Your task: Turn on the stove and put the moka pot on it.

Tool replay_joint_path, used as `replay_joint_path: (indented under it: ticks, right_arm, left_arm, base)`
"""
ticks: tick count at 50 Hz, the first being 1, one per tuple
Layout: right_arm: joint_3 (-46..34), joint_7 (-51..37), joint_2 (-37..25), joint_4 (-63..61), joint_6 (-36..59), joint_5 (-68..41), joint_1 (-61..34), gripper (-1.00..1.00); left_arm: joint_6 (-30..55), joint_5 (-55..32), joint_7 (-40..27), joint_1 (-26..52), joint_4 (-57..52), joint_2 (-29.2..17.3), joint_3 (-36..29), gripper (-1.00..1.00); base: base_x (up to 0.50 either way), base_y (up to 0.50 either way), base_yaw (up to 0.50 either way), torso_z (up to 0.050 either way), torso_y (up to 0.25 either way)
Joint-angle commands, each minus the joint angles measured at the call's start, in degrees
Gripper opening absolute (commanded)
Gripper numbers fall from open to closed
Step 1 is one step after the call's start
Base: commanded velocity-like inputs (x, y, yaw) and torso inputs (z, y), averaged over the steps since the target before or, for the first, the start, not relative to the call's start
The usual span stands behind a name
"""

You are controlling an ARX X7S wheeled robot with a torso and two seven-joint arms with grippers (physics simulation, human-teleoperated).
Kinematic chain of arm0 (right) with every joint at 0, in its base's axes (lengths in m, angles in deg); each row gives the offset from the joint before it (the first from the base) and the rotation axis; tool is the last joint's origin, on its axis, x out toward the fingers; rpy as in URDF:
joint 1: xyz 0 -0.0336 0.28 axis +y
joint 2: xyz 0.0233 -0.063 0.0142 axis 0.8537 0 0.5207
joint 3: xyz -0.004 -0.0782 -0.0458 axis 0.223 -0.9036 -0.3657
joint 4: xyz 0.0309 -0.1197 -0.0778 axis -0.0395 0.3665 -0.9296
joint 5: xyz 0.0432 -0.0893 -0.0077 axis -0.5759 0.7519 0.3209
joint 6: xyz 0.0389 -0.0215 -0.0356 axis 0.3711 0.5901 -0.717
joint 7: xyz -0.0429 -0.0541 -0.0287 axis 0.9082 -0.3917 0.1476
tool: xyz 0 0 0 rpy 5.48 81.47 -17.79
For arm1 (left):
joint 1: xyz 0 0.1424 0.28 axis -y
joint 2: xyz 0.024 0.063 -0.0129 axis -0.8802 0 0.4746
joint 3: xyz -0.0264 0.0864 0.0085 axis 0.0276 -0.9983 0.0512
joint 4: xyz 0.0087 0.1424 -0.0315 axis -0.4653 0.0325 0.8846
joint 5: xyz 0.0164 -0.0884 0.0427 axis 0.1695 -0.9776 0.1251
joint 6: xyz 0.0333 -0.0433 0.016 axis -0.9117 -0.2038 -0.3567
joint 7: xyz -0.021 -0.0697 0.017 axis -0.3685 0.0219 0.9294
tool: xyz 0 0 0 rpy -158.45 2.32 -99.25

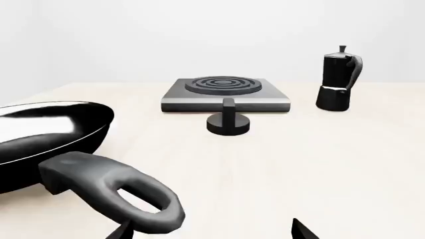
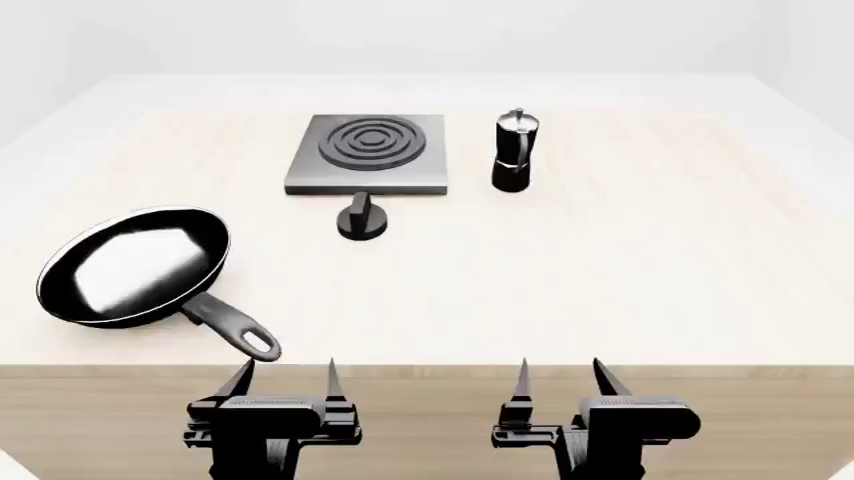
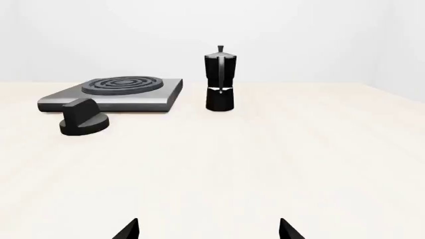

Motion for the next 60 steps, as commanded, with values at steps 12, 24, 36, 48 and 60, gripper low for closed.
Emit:
replay_joint_path:
  ticks: [12, 24, 36, 48, 60]
  right_arm:
    - [-2.82, -3.69, -2.47, 1.08, -1.28, -2.06, -0.24, 1.00]
    - [-2.95, -6.48, -4.55, -19.41, 12.54, -1.75, -7.54, 1.00]
    - [-0.52, -8.08, -7.00, -43.29, 32.12, -4.39, -17.70, 1.00]
    - [4.11, -8.63, -7.68, -56.50, 43.04, -9.70, -23.73, 1.00]
    - [4.01, -9.47, -7.98, -57.12, 41.95, -10.76, -22.65, 1.00]
  left_arm:
    - [-0.50, -2.21, -3.53, -0.75, -2.04, -2.72, -2.54, 1.00]
    - [13.11, 1.45, -6.72, 0.75, -28.57, -7.34, -0.75, 1.00]
    - [22.88, 1.86, -7.11, 4.41, -47.79, -10.21, 2.34, 1.00]
    - [30.60, 12.03, 7.43, 9.43, -59.99, -2.06, 5.60, 1.00]
    - [28.55, 11.64, 8.98, 8.80, -59.99, -0.09, 6.55, 1.00]
  base:
    - [0.00, 0.00, 0.00, 0.000, 0.000]
    - [0.00, 0.00, 0.00, 0.000, 0.000]
    - [0.00, 0.00, 0.00, 0.000, 0.000]
    - [0.00, 0.00, 0.00, 0.000, 0.000]
    - [0.00, 0.00, 0.00, 0.031, 0.028]
